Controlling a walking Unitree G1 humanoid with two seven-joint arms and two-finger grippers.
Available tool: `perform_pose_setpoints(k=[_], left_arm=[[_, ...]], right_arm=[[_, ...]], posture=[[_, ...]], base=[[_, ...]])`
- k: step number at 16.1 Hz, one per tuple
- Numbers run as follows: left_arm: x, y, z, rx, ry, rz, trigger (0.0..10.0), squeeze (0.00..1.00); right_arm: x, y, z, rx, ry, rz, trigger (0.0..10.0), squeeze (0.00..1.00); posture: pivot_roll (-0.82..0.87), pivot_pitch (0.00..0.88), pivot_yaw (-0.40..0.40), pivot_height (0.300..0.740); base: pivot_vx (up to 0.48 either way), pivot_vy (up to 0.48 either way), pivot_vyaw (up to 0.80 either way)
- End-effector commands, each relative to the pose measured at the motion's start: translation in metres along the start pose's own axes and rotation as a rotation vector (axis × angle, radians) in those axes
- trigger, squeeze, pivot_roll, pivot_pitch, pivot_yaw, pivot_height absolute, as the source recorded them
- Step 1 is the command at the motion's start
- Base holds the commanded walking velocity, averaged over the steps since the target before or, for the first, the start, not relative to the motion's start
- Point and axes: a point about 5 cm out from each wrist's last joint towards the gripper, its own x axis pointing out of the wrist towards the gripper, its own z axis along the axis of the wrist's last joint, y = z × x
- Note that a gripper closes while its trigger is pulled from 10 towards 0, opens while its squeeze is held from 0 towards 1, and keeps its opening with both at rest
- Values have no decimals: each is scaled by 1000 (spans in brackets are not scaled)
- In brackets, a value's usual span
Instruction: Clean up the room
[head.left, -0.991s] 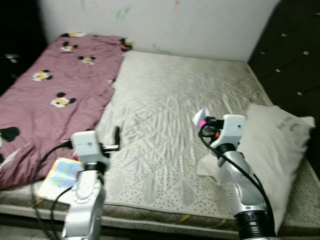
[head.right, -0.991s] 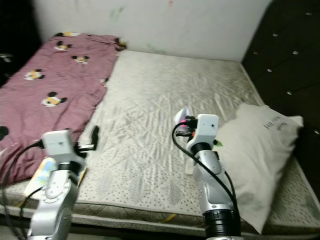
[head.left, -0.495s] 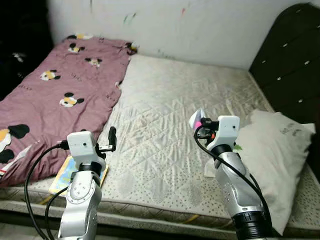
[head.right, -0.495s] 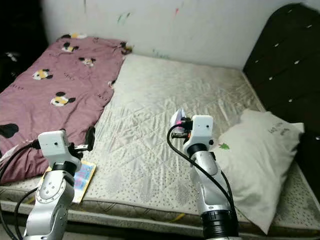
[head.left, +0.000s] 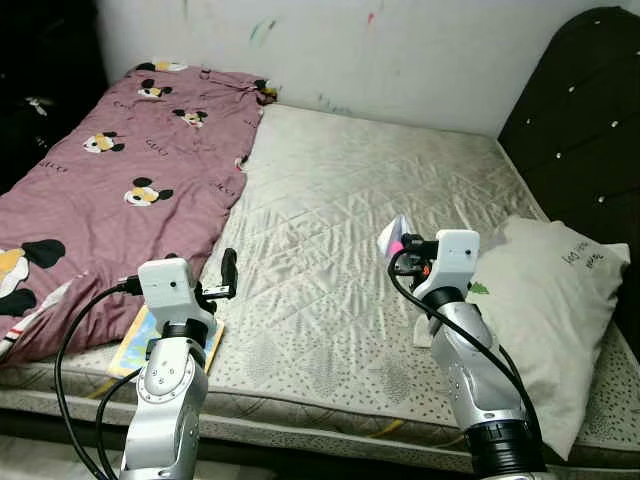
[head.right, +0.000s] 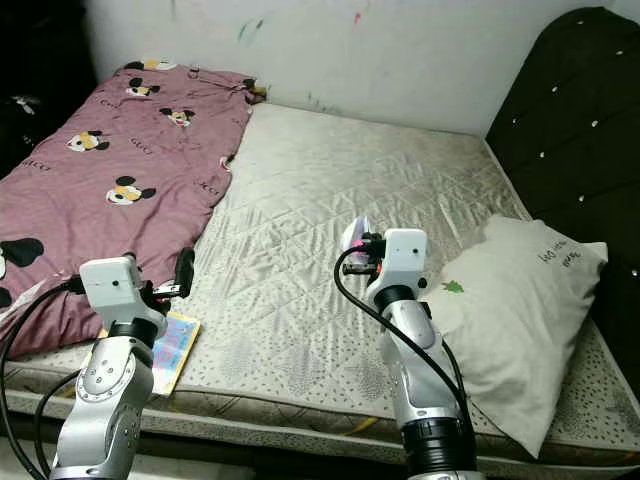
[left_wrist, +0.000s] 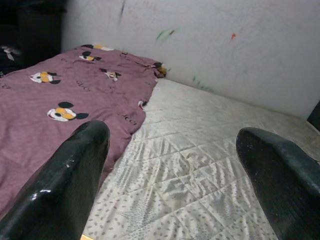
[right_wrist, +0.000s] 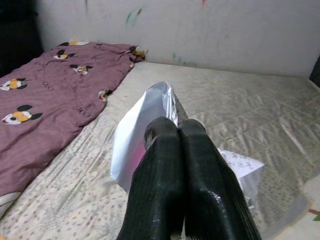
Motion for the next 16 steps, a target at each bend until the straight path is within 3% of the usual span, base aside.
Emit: perform_pose_setpoints(k=[1, 16], left_arm=[[1, -3, -2, -4, 8, -14, 10000, 0], [0, -4, -1, -3, 5, -18, 10000, 0]], right_arm=[[1, -2, 0, 3, 2, -3, 10000, 0], [3, 0, -3, -3, 16, 17, 10000, 0]], posture=[[-52, 14, -64, 740], [-46, 29, -64, 740]], base=[[0, 454, 0], [0, 472, 0]])
